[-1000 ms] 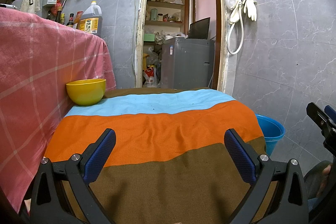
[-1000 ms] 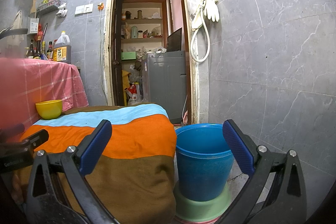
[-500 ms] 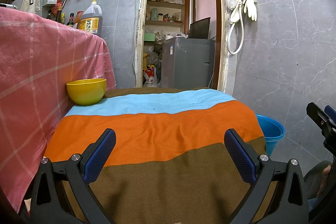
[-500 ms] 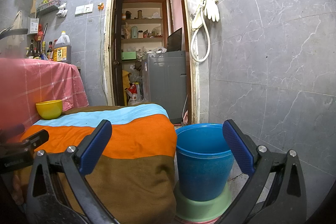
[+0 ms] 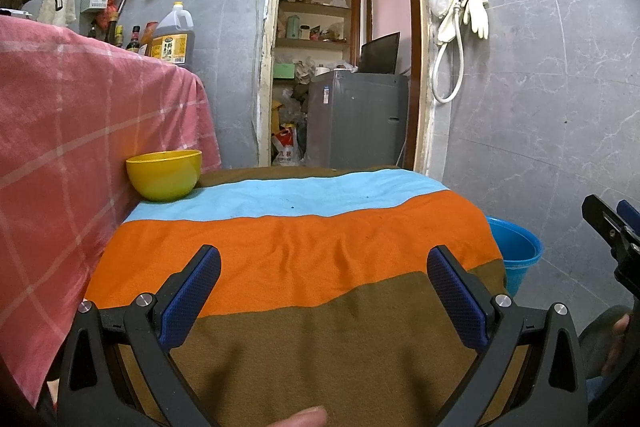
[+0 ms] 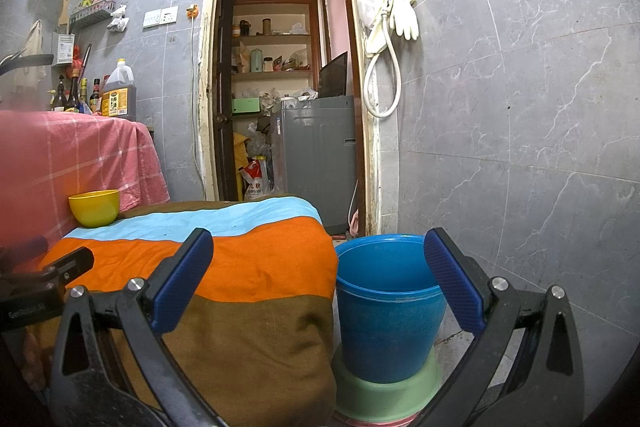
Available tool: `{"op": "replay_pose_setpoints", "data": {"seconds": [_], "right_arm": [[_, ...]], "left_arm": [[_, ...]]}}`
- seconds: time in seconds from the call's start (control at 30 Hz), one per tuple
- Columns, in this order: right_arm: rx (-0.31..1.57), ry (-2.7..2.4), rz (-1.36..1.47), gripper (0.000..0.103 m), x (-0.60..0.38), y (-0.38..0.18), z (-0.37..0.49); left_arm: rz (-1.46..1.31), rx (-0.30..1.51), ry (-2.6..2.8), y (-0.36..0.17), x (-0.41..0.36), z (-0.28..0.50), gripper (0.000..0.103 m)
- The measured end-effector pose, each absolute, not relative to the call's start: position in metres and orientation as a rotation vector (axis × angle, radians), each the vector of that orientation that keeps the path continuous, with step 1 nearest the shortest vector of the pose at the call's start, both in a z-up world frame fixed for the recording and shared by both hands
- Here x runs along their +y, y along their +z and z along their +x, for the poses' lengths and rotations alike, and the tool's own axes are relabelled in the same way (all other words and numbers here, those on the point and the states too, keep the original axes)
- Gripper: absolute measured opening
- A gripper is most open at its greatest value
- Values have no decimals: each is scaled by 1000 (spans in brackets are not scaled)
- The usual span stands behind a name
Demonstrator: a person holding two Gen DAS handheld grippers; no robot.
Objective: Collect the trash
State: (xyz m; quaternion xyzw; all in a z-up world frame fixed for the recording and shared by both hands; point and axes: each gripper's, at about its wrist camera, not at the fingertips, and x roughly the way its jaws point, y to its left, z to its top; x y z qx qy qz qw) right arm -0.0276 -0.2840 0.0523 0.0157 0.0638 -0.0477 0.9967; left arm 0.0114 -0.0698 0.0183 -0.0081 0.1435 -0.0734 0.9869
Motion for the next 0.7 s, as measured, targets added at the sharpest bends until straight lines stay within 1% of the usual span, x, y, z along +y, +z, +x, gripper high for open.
{"op": "replay_pose_setpoints", "data": {"seconds": [0.7], "right_arm": [[133, -93, 31, 103, -279, 52, -28]], "left_arm": [[-7, 285, -147, 19, -69, 10, 101]]}}
